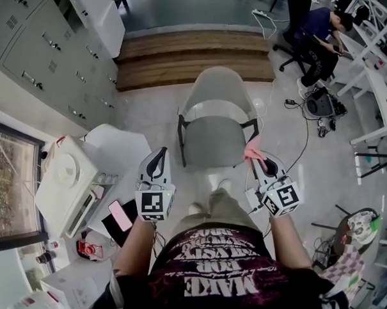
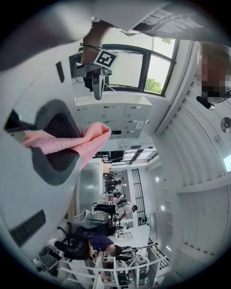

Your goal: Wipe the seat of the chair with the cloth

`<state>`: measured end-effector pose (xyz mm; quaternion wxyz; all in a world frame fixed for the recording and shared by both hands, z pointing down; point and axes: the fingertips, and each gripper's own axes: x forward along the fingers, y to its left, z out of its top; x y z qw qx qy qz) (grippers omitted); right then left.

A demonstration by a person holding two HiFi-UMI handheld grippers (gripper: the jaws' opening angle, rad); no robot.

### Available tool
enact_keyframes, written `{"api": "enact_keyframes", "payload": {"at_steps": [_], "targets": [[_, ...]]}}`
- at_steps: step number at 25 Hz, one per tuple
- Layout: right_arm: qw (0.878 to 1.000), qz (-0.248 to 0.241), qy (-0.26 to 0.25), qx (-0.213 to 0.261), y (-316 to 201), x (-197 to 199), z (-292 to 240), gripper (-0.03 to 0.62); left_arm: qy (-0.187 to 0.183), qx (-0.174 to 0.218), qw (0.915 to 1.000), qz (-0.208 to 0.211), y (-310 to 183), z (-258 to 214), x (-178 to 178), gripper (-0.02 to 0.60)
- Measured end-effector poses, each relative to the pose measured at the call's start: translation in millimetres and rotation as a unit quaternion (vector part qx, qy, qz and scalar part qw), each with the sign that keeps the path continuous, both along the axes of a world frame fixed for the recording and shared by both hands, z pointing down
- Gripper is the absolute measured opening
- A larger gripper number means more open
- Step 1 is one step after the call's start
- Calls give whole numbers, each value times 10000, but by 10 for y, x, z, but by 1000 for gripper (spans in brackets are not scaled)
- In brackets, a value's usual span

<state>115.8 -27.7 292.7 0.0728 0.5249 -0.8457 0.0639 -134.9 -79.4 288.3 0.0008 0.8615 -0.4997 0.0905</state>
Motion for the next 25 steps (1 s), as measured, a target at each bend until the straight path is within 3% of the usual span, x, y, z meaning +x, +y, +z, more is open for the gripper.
{"api": "enact_keyframes", "payload": {"at_steps": [10,25], "targets": [[9980,-217,-35,-594,-643,117,827,32,-106,-244,9996,34,-482,467,212,5],[9778,-1318,573,-1523,-1987,-33,2700,32,-290,-899,9945,-449,-1406,1644,444,6]]}}
